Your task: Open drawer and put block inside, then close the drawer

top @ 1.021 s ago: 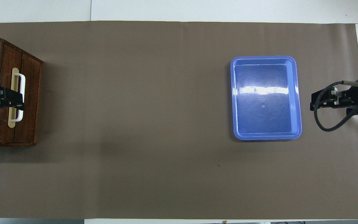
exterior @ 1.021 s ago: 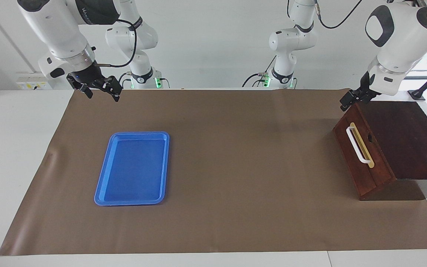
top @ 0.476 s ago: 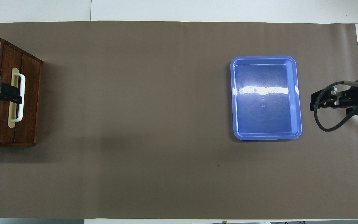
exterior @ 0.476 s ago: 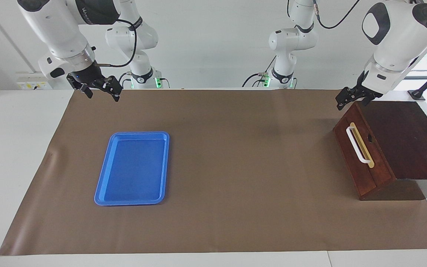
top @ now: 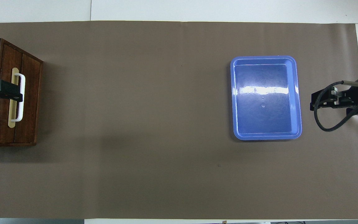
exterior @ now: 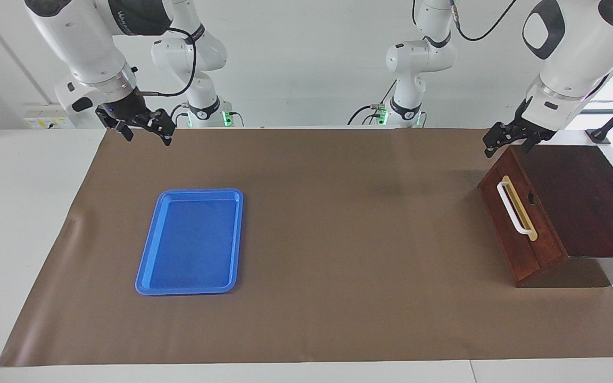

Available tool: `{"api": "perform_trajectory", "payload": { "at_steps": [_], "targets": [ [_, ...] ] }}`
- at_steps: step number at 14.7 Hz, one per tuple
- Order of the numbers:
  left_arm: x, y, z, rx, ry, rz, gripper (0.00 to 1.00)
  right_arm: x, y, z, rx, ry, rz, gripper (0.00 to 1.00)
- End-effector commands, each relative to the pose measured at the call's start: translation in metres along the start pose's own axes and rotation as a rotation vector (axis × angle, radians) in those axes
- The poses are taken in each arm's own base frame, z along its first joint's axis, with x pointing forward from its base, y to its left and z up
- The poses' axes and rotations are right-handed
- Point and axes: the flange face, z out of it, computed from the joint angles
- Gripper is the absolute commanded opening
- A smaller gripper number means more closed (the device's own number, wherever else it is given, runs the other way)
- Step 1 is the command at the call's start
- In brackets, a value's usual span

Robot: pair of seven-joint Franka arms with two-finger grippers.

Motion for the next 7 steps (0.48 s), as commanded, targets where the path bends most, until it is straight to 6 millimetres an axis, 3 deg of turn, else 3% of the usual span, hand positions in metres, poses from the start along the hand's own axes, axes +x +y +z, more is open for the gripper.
{"api": "perform_trajectory", "payload": {
  "at_steps": [1, 7],
  "targets": [
    [0.0053, 0.0003, -0.0028, -0.018, 0.008, 0.010, 1.00, -0.0053, 0.0055, 0.0000, -0.008, 0.010, -0.016, 1.00],
    [0.0063, 0.0036, -0.0016, -0.032, 0.018, 0.013, 1.00, -0.0053, 0.0055, 0.0000, -0.008, 0.010, -0.017, 1.00]
  ]
}}
